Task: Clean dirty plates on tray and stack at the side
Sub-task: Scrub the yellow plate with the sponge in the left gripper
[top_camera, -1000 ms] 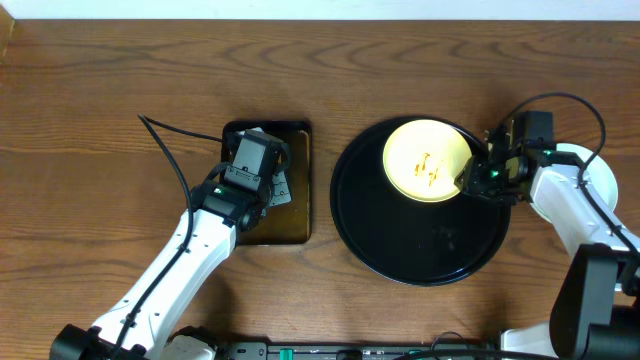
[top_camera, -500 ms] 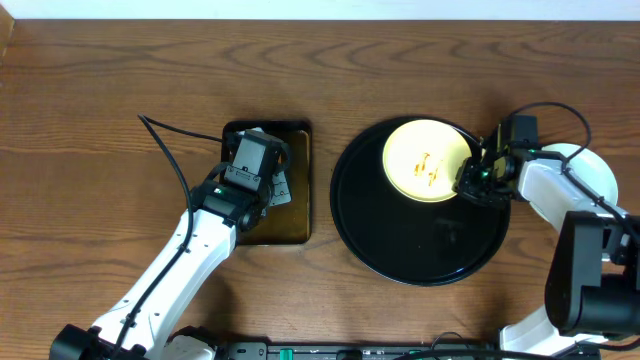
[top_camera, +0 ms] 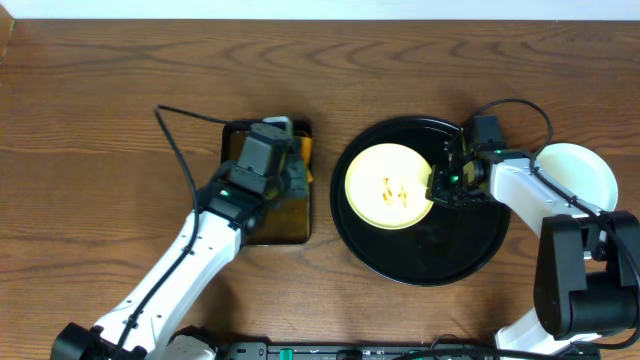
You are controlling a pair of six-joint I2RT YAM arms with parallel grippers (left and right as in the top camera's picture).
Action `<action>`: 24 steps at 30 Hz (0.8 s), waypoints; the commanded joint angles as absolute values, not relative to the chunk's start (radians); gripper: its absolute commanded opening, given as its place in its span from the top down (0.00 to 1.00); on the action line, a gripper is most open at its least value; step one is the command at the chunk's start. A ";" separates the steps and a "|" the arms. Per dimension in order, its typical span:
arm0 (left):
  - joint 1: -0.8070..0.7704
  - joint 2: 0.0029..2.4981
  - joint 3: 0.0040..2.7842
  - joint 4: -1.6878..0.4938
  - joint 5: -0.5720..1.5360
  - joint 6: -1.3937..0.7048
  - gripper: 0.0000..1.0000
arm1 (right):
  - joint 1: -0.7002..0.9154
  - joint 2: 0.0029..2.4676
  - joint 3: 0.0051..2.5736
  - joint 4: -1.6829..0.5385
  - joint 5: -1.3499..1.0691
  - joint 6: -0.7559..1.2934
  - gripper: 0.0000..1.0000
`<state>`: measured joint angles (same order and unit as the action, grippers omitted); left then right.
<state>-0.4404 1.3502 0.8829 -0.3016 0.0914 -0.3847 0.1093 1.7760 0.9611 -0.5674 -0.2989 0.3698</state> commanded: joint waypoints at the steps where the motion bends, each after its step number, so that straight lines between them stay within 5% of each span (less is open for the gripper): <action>1: -0.500 1.353 0.885 -0.258 0.143 -0.334 0.92 | 0.139 1.799 0.953 -0.580 -0.293 0.370 0.99; 24: -0.754 1.802 0.885 0.323 0.412 -0.810 0.92 | 0.144 1.799 0.953 -0.599 -0.293 0.362 0.99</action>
<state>-0.7525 1.7687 0.8814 0.2985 0.3538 -0.7116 0.1295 1.7760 0.9623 -0.5861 -0.3069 0.3706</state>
